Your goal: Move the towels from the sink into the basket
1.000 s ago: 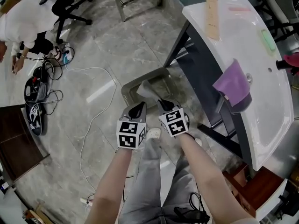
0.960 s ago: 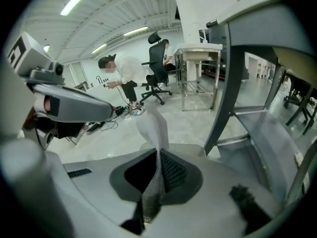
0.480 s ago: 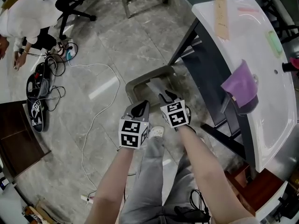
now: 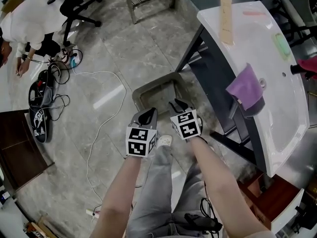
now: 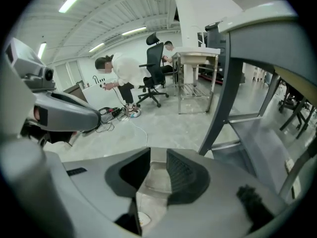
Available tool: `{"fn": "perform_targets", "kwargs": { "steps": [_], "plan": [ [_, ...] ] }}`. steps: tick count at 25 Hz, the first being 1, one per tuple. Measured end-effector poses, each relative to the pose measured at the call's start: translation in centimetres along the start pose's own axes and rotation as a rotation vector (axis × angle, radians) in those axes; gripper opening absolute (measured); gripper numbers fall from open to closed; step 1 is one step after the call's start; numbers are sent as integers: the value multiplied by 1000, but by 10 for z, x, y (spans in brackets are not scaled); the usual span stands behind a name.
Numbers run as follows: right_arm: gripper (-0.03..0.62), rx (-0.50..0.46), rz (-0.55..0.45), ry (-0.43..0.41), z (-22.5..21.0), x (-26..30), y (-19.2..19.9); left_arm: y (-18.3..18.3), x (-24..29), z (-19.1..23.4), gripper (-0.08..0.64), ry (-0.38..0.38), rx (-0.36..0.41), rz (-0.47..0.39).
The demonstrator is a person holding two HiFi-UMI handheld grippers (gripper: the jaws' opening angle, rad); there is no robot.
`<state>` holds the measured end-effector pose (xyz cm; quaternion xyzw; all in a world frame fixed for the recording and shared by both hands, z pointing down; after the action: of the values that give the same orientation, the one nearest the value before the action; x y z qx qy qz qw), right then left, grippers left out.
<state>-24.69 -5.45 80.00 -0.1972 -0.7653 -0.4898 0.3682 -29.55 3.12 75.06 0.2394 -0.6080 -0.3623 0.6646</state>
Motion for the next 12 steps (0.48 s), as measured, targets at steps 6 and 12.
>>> {"fn": "perform_targets", "kwargs": {
  "steps": [6, 12],
  "plan": [
    [25, -13, -71, 6, 8, -34, -23, -24, -11, -8, 5, 15, -66, -49],
    [18, -51, -56, -19, 19, -56, -31, -44, -20, -15, 5, 14, -50, -65]
  ]
}}
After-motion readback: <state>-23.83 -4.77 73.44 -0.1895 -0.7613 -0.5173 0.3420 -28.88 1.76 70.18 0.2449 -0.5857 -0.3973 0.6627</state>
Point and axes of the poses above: the fingertips, and each gripper's own axes: x forward along the fingers, z to its left, y out of its underside, the point moved 3 cm from there along -x, backward along the fingers, and after that the axes turned 12 degrees about x, right-handed, at the moved point
